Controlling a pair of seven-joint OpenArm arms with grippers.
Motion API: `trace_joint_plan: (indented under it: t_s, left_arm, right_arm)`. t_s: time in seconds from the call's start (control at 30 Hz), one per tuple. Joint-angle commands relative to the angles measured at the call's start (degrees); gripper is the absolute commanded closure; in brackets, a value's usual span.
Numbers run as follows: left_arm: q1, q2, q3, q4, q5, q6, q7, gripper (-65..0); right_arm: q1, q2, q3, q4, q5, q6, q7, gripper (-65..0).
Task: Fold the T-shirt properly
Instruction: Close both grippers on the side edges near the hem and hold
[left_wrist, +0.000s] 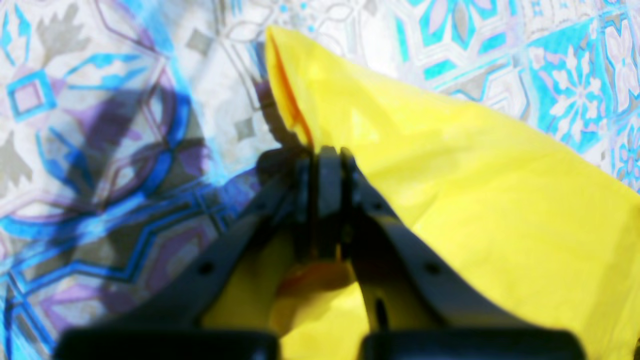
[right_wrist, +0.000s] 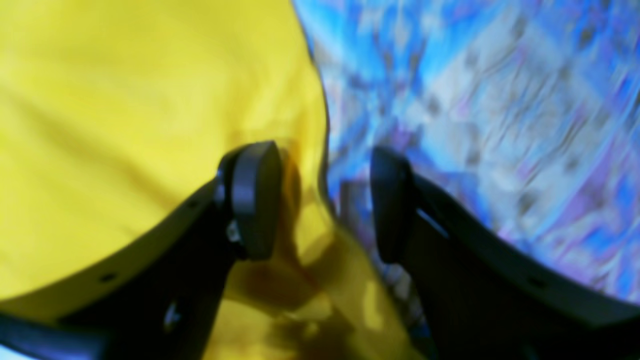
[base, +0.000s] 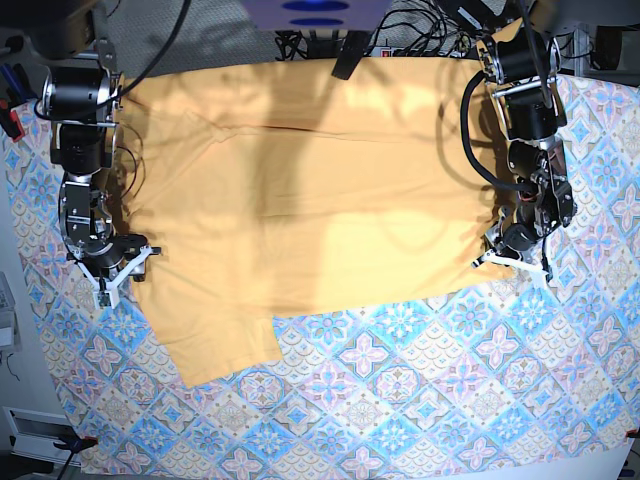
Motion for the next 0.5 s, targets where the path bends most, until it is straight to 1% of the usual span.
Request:
trace_joint_plan:
  t_s: [0.0,0.07,0.17,0.2,0.23,0.27,0.4,0.43,0.47]
  left_arm:
    - [-0.4,-0.4,0.0,0.4,0.6,0.6,1.4,0.0]
    - [-0.4,-0.4,0.0,0.4,0.6,0.6,1.4,0.0]
    - [-0.4,-0.4,0.0,0.4,0.6,0.6,1.4,0.0]
    - [-0.4,-0.4,0.0,0.4,0.6,0.6,1.4,0.0]
    - [-0.4,-0.4,0.0,0.4,0.6,0.6,1.4,0.0]
    - [-0.4,-0.4,0.0,0.4,0.6,0.6,1.5,0.0]
    - [-0.4,-0.4,0.0,0.4,0.6,0.6,1.6,0.0]
    - [-0.4,-0.4,0.0,0.4,0.6,0.6,1.6,0.0]
    - [-0.4,-0.4,0.0,0.4,0.6,0.6,1.6,0.0]
  right_arm:
    - [2.0,0.8,0.3,-0.4,-0.7,-0.2,1.2,-28.5]
    - [2.1,0.8,-0.1,-2.1,-0.7,-0.2,2.9,-28.5]
    - [2.1,0.8,-0.1,-2.9,-0.7,-0.2,3.4,-28.5]
    - [2.1,0.8,-0.1,-3.0,-0.7,-0.2,3.4,-28.1]
    - [2.1,0.8,-0.1,-3.0,-0.7,-0.2,3.4,-26.3]
    - [2.1,0.8,-0.1,-2.9,-0.7,-0.2,3.5,-23.2]
    - [2.1,0.8,-0.1,-2.8,-0.7,-0.2,3.7,-3.9]
    - [2.1,0.8,-0.1,-2.8,-0.8,-0.2,3.7,0.0]
    - [2.1,0.8,-0.1,-2.8,-0.8,-0.2,3.7,0.0]
